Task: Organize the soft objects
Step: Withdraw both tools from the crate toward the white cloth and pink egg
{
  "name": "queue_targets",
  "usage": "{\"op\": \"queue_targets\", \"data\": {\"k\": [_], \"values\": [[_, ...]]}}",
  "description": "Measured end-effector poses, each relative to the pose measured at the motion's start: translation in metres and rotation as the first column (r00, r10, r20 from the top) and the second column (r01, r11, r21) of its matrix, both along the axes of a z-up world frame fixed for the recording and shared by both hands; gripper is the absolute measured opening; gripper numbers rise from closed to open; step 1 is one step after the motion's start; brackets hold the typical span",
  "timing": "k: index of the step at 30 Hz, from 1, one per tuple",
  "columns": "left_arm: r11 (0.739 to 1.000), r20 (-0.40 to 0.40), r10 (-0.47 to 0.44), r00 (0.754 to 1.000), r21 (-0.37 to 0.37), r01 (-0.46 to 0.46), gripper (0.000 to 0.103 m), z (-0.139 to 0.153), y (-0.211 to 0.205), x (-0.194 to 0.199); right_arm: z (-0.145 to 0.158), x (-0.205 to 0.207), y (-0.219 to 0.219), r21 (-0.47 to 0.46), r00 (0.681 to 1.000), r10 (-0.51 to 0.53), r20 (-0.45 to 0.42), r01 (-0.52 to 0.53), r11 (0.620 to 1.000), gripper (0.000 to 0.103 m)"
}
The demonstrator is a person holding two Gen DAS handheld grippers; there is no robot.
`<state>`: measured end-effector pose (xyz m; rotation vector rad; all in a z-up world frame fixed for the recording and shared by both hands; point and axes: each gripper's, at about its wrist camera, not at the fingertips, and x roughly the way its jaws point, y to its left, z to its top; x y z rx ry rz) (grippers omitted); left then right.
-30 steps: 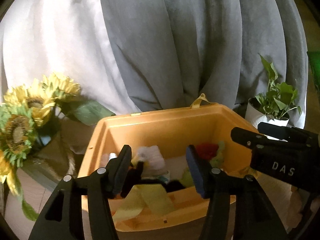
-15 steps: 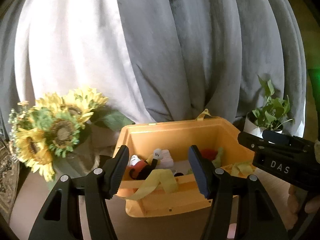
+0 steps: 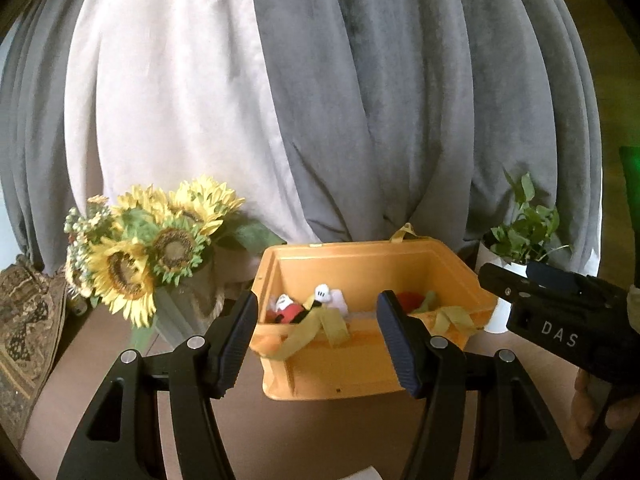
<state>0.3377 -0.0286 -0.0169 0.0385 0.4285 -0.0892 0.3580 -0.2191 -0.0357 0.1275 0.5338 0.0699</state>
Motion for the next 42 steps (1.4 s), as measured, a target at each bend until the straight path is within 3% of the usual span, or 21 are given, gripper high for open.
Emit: {"op": "queue_targets", "data": {"k": [18, 30, 42], "values": [[0.994, -0.058, 0.107, 0.993, 0.007, -0.106, 0.061, -0.024, -0.006, -0.059, -0.016, -0.038, -0.002, 0.003, 0.994, 0.101, -0.038, -0.101, 0.995, 0.067], [0.993, -0.111, 0.112, 0.988, 0.039, -0.108, 0.061, -0.05, -0.007, -0.075, -0.046, -0.047, 0.006, 0.004, 0.984, 0.151, -0.094, -0.151, 0.989, 0.067], [0.996, -0.228, 0.09, 0.969, 0.047, -0.082, 0.061, -0.088, -0.017, -0.074, -0.081, -0.045, 0.003, -0.003, 0.969, 0.176, -0.174, -0.179, 0.984, 0.067]]}}
